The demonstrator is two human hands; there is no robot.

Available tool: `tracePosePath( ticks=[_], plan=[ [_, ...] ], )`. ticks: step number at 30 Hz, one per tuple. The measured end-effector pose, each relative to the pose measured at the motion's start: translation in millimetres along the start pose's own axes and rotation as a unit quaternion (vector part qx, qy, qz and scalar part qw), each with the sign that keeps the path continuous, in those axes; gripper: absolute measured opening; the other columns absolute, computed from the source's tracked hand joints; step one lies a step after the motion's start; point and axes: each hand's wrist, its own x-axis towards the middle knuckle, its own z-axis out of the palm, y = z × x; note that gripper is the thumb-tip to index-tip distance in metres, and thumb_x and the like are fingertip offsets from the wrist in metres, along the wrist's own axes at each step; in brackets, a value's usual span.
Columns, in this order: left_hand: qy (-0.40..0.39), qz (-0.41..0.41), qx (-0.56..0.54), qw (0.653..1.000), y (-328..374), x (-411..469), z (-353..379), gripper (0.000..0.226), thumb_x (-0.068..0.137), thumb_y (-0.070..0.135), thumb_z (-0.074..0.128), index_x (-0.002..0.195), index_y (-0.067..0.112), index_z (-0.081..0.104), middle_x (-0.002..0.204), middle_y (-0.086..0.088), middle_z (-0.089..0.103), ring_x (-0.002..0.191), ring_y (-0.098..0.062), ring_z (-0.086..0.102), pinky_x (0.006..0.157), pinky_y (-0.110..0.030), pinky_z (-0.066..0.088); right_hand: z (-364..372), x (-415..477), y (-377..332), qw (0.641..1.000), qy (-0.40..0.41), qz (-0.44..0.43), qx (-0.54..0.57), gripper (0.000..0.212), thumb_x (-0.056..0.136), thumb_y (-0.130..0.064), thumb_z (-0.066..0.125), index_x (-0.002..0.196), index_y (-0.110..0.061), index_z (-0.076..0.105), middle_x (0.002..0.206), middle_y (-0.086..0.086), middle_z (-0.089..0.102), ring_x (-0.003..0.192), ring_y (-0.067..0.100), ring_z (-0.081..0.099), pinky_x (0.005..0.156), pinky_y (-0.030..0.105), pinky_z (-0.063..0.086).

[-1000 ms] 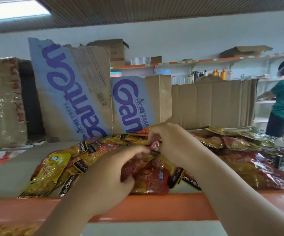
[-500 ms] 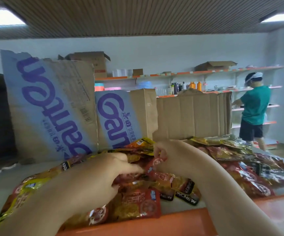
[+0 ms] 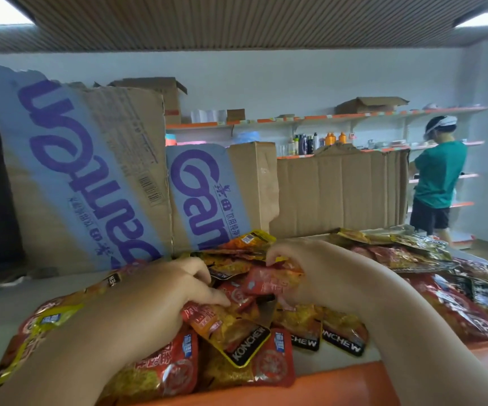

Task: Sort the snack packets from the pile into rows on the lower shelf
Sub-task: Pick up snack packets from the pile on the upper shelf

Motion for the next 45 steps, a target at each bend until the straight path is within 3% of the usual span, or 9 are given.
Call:
tracePosePath(
  ticks=[5,8,11,16,19,23,30,36,45],
  plan=[
    [0.267,0.064,0.148,0.95,-17,-15,-4,0.085,0.081,0.002,0.064,0.134,0.065,0.04,0.102,0.024,0.045,0.084,0.002,0.048,0.063,-0.021,0.041,0,-1,3,0.999,-0.002,0.033,-0.038,0.05,0.073,-0.042,0.087,0.113,-0.044,0.058,0.112,-0.022,0.055,0.096,0.001,0.054,0.077,0.026,0.048],
    [0.326,-0.019,0.11,0.939,-19,-13,-12,0.048,0.084,0.016,0.073,0.118,0.047,0.06,0.084,0.013,0.058,0.07,-0.005,0.055,0.054,-0.026,0.04,2,-1,3,0.999,-0.018,0.033,-0.028,0.047,0.076,-0.041,0.084,0.115,-0.042,0.059,0.121,-0.019,0.056,0.106,0.008,0.057,0.09,0.032,0.052],
    [0.306,-0.025,0.088,0.948,-18,-9,-13,0.035,0.091,0.02,0.073,0.115,0.044,0.063,0.071,0.006,0.06,0.062,-0.01,0.058,0.053,-0.03,0.044,2,0,1,0.999,-0.035,0.029,-0.03,0.047,0.076,-0.046,0.083,0.115,-0.043,0.058,0.121,-0.018,0.057,0.106,0.01,0.057,0.089,0.032,0.052],
    [0.227,-0.081,0.125,0.963,-6,-6,-27,0.043,0.099,0.01,0.059,0.133,0.037,0.06,0.108,0.005,0.066,0.091,-0.014,0.065,0.083,-0.032,0.056,2,0,2,0.999,-0.024,0.032,-0.031,0.043,0.076,-0.049,0.082,0.11,-0.045,0.056,0.113,-0.017,0.056,0.1,0.008,0.057,0.085,0.033,0.053],
    [0.234,-0.031,0.119,0.965,8,-17,-22,0.017,0.103,0.049,0.052,0.109,0.039,0.064,0.083,0.012,0.064,0.072,-0.003,0.061,0.061,-0.026,0.048,3,0,5,0.999,0.001,0.027,-0.022,0.039,0.075,-0.043,0.082,0.101,-0.043,0.054,0.101,-0.017,0.054,0.085,0.005,0.054,0.065,0.028,0.046],
    [0.127,-0.036,0.203,0.97,37,-23,-7,0.077,0.065,0.099,0.046,0.118,0.043,0.059,0.1,0.018,0.063,0.085,-0.004,0.059,0.071,-0.026,0.053,2,-1,4,1.0,0.005,0.015,-0.017,0.036,0.075,-0.039,0.082,0.101,-0.041,0.056,0.098,-0.017,0.055,0.08,0.004,0.053,0.059,0.027,0.04],
    [0.01,0.06,0.129,0.99,51,-33,-16,0.082,0.07,0.055,0.068,0.135,0.08,0.024,0.114,0.034,0.057,0.095,0.005,0.06,0.076,-0.018,0.052,1,-3,3,1.0,0.007,0.012,-0.009,0.039,0.077,-0.035,0.08,0.11,-0.036,0.06,0.101,-0.013,0.059,0.084,0.006,0.054,0.071,0.03,0.052],
    [0.082,0.065,0.101,0.989,48,-28,-8,0.059,0.076,0.065,0.076,0.125,0.071,0.045,0.114,0.034,0.053,0.099,0.01,0.054,0.076,-0.015,0.044,1,-3,-1,1.0,-0.013,-0.003,-0.023,0.037,0.079,-0.049,0.08,0.106,-0.031,0.062,0.095,-0.014,0.054,0.085,0.009,0.052,0.06,0.027,0.037],
    [0.276,0.055,0.091,0.955,53,-52,-8,0.048,0.076,0.057,0.078,0.113,0.064,0.048,0.093,0.027,0.062,0.082,0.007,0.06,0.065,-0.018,0.052,1,-1,0,0.995,0.098,0.016,0.006,0.025,0.072,-0.026,0.076,0.089,-0.028,0.057,0.083,-0.007,0.06,0.075,0.013,0.056,0.056,0.03,0.047]
  ],
)
